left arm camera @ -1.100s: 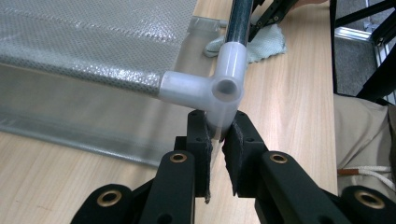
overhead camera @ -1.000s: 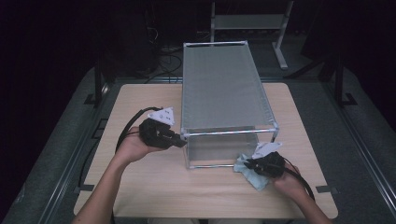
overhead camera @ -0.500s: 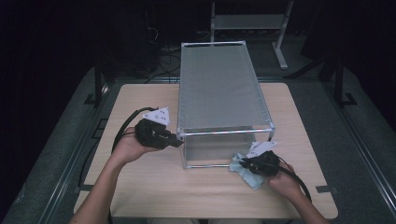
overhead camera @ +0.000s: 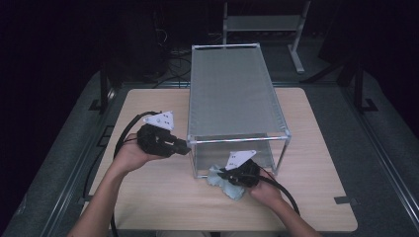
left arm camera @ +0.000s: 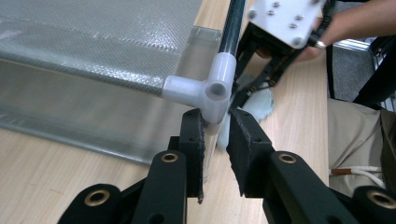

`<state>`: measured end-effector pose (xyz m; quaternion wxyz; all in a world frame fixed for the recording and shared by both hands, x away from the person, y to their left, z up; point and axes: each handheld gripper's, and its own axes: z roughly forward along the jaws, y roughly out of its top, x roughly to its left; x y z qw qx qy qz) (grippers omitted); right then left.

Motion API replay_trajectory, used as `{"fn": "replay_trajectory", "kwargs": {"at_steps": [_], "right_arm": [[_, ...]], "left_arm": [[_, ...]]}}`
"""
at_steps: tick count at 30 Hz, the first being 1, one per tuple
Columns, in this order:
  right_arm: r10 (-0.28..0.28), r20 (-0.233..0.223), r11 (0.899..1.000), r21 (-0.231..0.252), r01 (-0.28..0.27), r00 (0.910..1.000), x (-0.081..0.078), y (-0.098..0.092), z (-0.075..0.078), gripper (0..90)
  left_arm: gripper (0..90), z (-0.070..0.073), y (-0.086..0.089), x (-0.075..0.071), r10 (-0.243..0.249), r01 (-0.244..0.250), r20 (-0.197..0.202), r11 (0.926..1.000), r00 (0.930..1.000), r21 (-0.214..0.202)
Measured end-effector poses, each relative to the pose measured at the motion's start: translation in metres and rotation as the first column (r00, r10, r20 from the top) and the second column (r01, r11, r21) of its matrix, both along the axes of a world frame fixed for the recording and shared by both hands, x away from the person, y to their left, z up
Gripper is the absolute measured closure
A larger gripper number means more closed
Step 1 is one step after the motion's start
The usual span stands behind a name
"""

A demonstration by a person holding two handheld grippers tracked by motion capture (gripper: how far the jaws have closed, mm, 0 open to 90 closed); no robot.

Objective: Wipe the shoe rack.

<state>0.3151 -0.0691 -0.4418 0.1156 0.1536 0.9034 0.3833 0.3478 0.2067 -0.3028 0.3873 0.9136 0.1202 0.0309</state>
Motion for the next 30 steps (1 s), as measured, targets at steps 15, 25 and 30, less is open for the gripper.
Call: {"fn": "replay_trajectory", "kwargs": {"at_steps": [15,25,30], "right_arm": [[0.018,0.236,0.988,0.143,-0.053,0.9716,-0.017,0.037,0.071,82.8],[0.008,0.165,0.999,0.048,-0.016,0.9862,-0.006,0.057,0.023,83.0],[0.004,0.177,0.996,0.085,-0.019,0.9843,-0.006,0.053,0.035,83.0]], "left_arm": [[75.2,0.001,-0.006,0.001,0.002,-0.002,-0.003,1.0,1.0,0.008],[79.3,0.0,-0.003,0.002,0.014,-0.014,-0.007,0.9999,0.9999,0.002],[79.3,0.001,-0.005,0.001,0.012,-0.012,-0.004,0.9999,0.9999,0.006]]}}
